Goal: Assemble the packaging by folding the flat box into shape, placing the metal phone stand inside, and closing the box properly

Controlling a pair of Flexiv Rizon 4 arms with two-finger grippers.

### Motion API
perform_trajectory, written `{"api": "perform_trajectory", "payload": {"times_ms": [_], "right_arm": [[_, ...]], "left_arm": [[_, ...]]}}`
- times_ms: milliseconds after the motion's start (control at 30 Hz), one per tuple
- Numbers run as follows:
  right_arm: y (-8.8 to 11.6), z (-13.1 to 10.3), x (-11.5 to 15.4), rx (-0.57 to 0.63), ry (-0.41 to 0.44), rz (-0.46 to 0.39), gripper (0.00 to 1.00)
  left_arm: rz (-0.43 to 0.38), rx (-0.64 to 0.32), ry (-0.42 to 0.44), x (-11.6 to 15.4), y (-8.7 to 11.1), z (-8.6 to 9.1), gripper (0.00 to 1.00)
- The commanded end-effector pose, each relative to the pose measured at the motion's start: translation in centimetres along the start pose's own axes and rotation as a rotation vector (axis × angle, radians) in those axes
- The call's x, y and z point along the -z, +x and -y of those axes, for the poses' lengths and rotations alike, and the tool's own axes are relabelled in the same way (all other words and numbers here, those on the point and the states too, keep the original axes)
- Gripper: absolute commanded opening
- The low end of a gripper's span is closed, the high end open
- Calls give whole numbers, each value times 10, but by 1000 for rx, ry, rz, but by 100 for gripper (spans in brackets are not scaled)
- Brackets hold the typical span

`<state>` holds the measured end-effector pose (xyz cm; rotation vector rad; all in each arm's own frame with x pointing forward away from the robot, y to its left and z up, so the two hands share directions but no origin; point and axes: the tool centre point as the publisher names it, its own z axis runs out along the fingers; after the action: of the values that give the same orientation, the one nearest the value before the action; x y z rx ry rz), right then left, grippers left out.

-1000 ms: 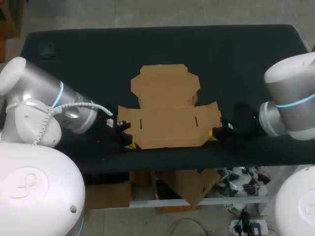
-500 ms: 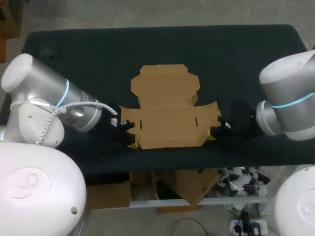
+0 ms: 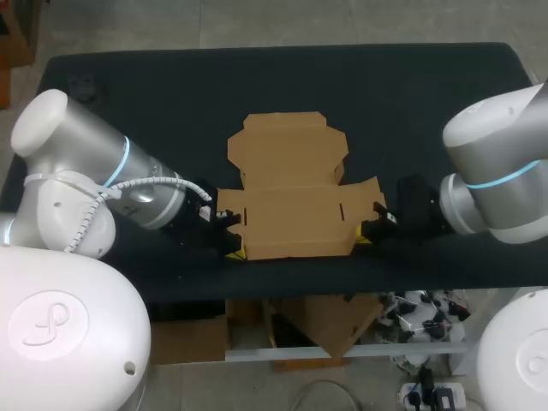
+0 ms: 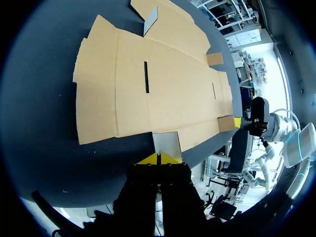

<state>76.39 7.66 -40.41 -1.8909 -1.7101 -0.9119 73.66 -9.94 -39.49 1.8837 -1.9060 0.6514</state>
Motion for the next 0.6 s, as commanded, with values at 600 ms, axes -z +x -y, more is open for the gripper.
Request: {"api": "perform_trajectory", "payload": {"times_ms": [600], "right_arm": [[9, 0, -12, 22, 35, 29, 0]], "left_arm": [[43, -7, -7, -12, 12, -1, 0]]}}
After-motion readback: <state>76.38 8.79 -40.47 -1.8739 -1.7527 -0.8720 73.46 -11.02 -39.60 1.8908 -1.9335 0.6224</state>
